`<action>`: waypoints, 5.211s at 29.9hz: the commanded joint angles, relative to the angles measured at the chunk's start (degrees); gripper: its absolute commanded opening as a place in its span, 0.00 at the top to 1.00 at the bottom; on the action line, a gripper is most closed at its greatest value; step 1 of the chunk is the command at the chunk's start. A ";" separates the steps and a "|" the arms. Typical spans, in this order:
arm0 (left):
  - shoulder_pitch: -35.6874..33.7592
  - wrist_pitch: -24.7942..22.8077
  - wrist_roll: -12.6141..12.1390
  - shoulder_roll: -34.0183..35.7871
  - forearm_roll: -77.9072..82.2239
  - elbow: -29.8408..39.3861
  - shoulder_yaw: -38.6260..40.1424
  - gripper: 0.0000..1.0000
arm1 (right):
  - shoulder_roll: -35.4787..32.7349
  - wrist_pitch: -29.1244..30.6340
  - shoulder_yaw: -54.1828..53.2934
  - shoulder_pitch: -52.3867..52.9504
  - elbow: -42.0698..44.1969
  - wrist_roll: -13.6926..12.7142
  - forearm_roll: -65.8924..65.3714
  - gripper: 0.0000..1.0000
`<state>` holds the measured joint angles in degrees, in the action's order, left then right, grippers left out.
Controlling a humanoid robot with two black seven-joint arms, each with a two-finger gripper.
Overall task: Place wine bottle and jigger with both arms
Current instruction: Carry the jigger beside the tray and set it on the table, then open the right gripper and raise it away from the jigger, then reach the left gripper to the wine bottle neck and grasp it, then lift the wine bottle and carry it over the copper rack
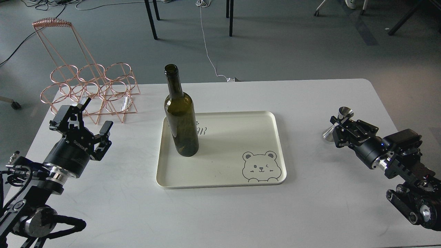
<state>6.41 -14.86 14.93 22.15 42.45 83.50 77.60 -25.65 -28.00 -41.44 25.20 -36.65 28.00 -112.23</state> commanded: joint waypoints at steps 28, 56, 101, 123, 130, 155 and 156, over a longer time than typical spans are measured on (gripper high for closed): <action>-0.26 0.18 -0.08 0.00 0.00 0.00 0.09 0.02 | -3.87 0.00 3.65 -2.96 -3.41 0.00 5.79 0.05; -5.08 0.10 0.44 11.16 -18.46 -2.02 2.20 0.02 | -10.66 0.00 3.74 -4.82 -48.95 0.00 71.16 0.03; -26.01 4.40 13.07 13.98 82.55 7.12 -12.30 0.02 | -1.33 38.19 -0.22 -2.79 -31.29 0.00 86.92 0.01; -33.30 4.31 13.07 7.03 82.55 1.76 -19.68 0.04 | -1.42 36.61 -0.13 -2.79 -31.29 0.00 86.74 0.01; -33.56 5.10 13.07 7.11 82.55 1.49 -20.91 0.63 | -1.33 36.61 -0.04 -3.14 -31.37 0.00 86.74 0.01; -58.16 -2.10 13.07 23.89 71.19 -5.53 -21.53 0.88 | -0.63 34.85 0.13 -3.23 -31.37 0.00 86.22 0.01; -59.13 -2.62 13.07 24.69 71.02 -6.76 -21.96 0.88 | -0.45 34.85 0.13 -3.23 -31.37 0.00 86.22 0.01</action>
<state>-48.99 -15.82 28.01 43.98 114.87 80.20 56.34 -26.48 6.85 -41.30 21.96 -68.08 28.00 -25.91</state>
